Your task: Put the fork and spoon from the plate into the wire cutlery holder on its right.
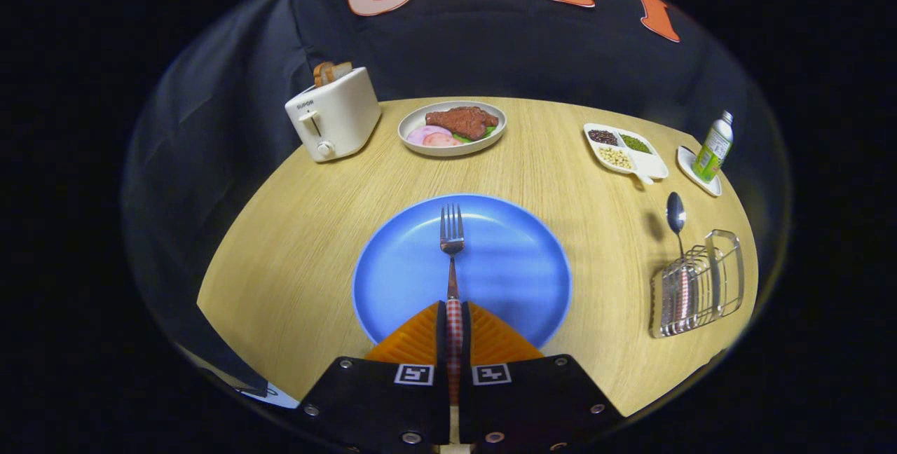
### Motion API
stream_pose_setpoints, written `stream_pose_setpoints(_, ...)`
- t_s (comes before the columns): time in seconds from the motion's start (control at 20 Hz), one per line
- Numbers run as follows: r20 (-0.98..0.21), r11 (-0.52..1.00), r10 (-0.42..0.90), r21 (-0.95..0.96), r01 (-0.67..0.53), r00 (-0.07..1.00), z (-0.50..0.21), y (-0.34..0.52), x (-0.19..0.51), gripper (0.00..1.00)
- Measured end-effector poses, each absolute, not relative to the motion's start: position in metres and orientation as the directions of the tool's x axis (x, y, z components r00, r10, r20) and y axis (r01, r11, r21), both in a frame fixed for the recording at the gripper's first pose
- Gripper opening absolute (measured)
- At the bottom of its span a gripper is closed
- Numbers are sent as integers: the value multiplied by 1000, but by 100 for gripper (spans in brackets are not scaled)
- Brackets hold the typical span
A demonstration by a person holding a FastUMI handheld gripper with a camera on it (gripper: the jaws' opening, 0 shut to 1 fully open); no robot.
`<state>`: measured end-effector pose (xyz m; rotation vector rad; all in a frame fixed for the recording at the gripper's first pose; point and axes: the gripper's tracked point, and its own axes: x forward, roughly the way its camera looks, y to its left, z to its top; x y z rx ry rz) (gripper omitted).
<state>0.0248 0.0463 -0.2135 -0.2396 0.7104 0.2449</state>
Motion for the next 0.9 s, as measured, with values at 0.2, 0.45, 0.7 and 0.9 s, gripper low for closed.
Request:
stream_pose_setpoints(0.2,-671,942,108,-166,-290,733,-164,3,15,5)
stream_pose_setpoints(0.45,-693,946,31,-213,-245,720,-115,-60,1,6)
stream_pose_setpoints(0.7,-729,949,-61,-253,-186,681,-88,-123,-15,5)
stream_pose_setpoints(0.9,-774,935,-119,-298,-193,622,-85,-158,-22,6)
